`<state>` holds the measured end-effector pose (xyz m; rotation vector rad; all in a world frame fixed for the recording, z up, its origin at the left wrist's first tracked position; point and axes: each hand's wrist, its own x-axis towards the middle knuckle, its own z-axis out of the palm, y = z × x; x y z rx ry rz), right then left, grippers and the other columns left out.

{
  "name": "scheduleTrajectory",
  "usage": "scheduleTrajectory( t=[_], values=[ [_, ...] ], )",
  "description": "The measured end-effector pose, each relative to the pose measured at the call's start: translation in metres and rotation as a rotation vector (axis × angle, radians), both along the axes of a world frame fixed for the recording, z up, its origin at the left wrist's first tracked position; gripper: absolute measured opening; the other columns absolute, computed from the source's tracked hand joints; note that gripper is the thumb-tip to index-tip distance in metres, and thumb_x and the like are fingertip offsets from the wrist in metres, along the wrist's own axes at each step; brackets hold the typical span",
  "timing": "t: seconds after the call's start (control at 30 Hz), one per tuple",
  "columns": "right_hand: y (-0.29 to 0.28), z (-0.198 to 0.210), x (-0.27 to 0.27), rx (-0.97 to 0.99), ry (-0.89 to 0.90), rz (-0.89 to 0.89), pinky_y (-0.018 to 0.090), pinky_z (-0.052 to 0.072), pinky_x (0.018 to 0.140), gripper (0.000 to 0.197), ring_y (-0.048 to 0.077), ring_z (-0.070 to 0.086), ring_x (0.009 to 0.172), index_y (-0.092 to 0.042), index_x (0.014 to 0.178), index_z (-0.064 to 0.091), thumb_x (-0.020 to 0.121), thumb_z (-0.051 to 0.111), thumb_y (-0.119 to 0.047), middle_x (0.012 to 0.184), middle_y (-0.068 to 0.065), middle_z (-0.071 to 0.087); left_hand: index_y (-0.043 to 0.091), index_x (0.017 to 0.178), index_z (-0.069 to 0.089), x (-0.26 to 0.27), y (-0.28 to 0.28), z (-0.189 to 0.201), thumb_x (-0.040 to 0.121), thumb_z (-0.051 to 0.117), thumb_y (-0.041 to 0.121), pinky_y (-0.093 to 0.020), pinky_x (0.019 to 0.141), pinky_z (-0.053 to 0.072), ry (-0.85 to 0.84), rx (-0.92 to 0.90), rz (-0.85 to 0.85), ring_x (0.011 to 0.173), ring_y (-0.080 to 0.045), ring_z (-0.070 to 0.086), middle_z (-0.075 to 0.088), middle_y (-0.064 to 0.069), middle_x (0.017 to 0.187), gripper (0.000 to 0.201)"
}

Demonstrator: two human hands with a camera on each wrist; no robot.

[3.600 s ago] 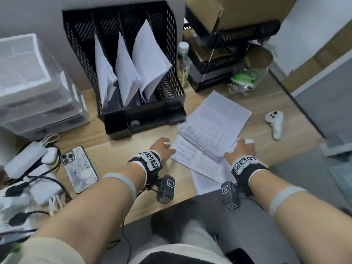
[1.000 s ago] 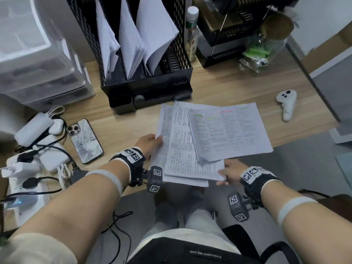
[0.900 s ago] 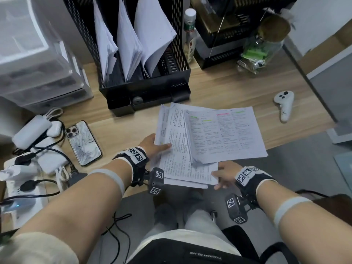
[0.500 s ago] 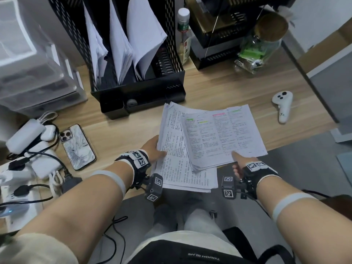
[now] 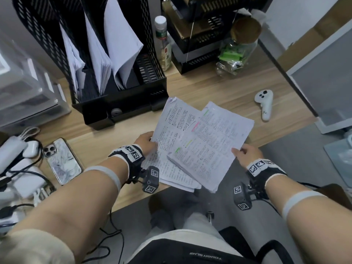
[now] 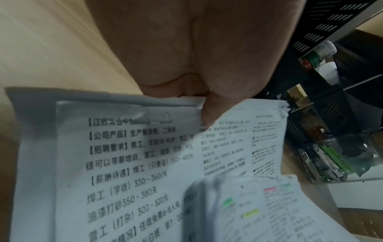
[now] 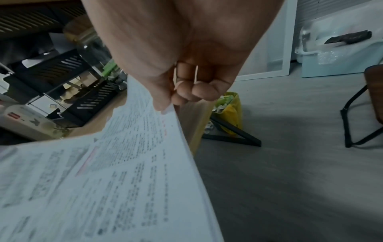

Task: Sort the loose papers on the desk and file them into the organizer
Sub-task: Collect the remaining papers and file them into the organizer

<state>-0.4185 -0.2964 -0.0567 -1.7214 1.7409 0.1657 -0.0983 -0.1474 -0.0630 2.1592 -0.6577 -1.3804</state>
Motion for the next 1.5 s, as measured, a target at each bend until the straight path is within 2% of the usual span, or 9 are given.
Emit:
scheduleTrajectory(
  t=[0.3,0.47,0.63,0.73,0.87,1.0,1.17,1.33,1.5],
  values=[
    [0.014,-0.003,0.061,0.072,-0.191,0.117,0.037,0.063,0.065,0.017,0.02,0.071,0.054,-0.024,0.105,0.067,0.096,0.053,-0.023,0.064,0.001,0.072,0.013,0.136,0.052,-0.006,-0.003,-0.009,0.094,0.066,0.03,-0.049,0.103,0.049,0.047,0.041,-0.059,0.116,-0.034,0.063,0.064,-0.008,0.13,0.048],
    [0.016,-0.004,0.09,0.193,-0.127,0.111,0.043,0.063,0.066,0.022,0.028,0.073,0.068,-0.02,0.114,0.053,0.093,0.05,-0.016,0.085,0.006,0.07,0.011,0.129,0.059,-0.014,-0.002,-0.008,0.091,0.058,0.008,-0.033,0.083,0.047,-0.101,-0.004,-0.076,0.099,-0.026,0.061,0.066,-0.006,0.112,0.038],
    [-0.015,0.022,0.107,-0.107,-0.061,0.158,0.041,0.044,0.099,0.074,0.036,0.047,0.121,-0.014,0.132,0.034,0.072,0.078,-0.024,0.134,0.015,0.041,0.024,0.085,0.062,0.003,-0.008,0.013,0.087,0.047,0.0,-0.032,0.075,0.047,-0.249,-0.137,-0.07,0.084,-0.027,0.06,0.065,-0.002,0.082,0.028],
    [-0.039,0.051,0.127,-0.167,-0.29,0.256,0.041,0.041,0.107,0.09,0.027,0.044,0.127,-0.025,0.139,0.035,0.063,0.084,-0.026,0.14,0.008,0.044,0.025,0.098,0.069,0.02,-0.017,0.044,0.087,0.048,0.005,-0.035,0.088,0.054,-0.424,-0.251,-0.204,0.095,-0.025,0.067,0.073,0.001,0.093,0.031],
    [-0.059,0.074,0.149,0.035,-0.428,0.226,0.032,0.051,0.082,0.046,0.023,0.064,0.094,-0.013,0.11,0.068,0.071,0.083,-0.033,0.102,0.007,0.07,0.034,0.111,0.073,0.035,-0.024,0.082,0.093,0.056,0.016,-0.034,0.096,0.054,-0.573,-0.37,-0.229,0.105,-0.018,0.07,0.078,0.005,0.106,0.031],
    [-0.06,0.083,0.157,-0.024,-0.46,0.297,0.029,0.04,0.058,0.027,0.024,0.054,0.068,-0.006,0.081,0.072,0.082,0.074,-0.034,0.077,0.011,0.063,0.045,0.087,0.071,0.065,-0.007,0.094,0.079,0.063,0.054,-0.034,0.085,0.057,-0.67,-0.357,-0.015,0.089,-0.015,0.071,0.077,0.011,0.084,0.015],
    [-0.063,0.063,0.159,0.088,-0.644,0.167,0.054,0.05,0.096,0.027,0.032,0.069,0.099,-0.023,0.075,0.077,0.063,0.078,-0.047,0.097,0.01,0.076,0.025,0.084,0.075,0.081,0.028,0.078,0.074,0.086,0.03,-0.032,0.08,0.054,-0.408,-0.448,0.433,0.081,-0.013,0.066,0.075,0.004,0.083,0.016],
    [-0.058,0.055,0.163,0.188,-0.779,0.098,0.056,0.047,0.1,0.033,0.031,0.068,0.105,-0.021,0.083,0.077,0.057,0.079,-0.04,0.103,0.011,0.075,0.013,0.103,0.076,0.065,0.042,0.054,0.072,0.084,0.002,-0.053,0.102,0.053,-0.026,-0.555,0.715,0.106,-0.033,0.071,0.077,-0.012,0.108,0.034],
    [-0.043,0.064,0.162,0.156,-0.74,0.161,0.05,0.048,0.096,0.019,0.033,0.064,0.102,-0.021,0.086,0.07,0.076,0.071,-0.005,0.105,0.017,0.071,0.009,0.118,0.07,0.057,0.038,0.035,0.064,0.089,0.019,-0.048,0.104,0.051,0.031,-0.543,0.777,0.115,-0.031,0.068,0.075,-0.012,0.117,0.058]
  ],
)
